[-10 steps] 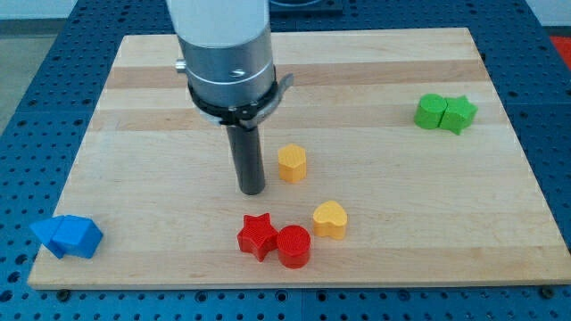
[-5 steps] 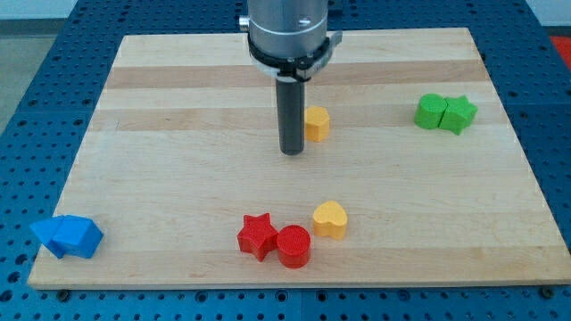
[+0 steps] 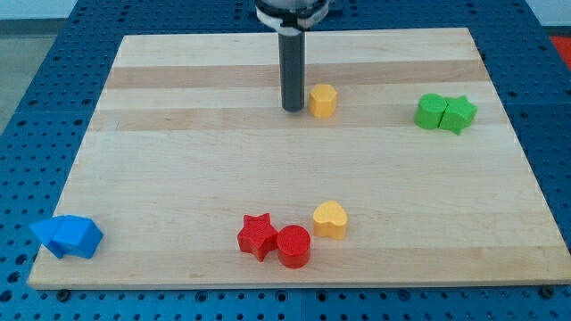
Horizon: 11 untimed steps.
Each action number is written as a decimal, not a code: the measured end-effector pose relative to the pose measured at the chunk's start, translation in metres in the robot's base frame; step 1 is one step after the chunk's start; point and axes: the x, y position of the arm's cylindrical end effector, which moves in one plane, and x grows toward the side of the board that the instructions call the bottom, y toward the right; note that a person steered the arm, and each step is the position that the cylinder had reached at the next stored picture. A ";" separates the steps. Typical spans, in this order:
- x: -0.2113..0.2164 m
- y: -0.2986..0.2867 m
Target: Move the yellow hexagon towards top center of the board
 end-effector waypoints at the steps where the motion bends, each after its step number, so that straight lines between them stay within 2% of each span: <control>1: 0.036 0.003; 2: 0.039 0.041; 3: 0.002 0.046; 5: -0.092 -0.009; 6: -0.093 -0.006; 8: -0.051 0.019; 9: -0.056 0.046; 10: -0.087 0.044; 11: -0.096 0.040</control>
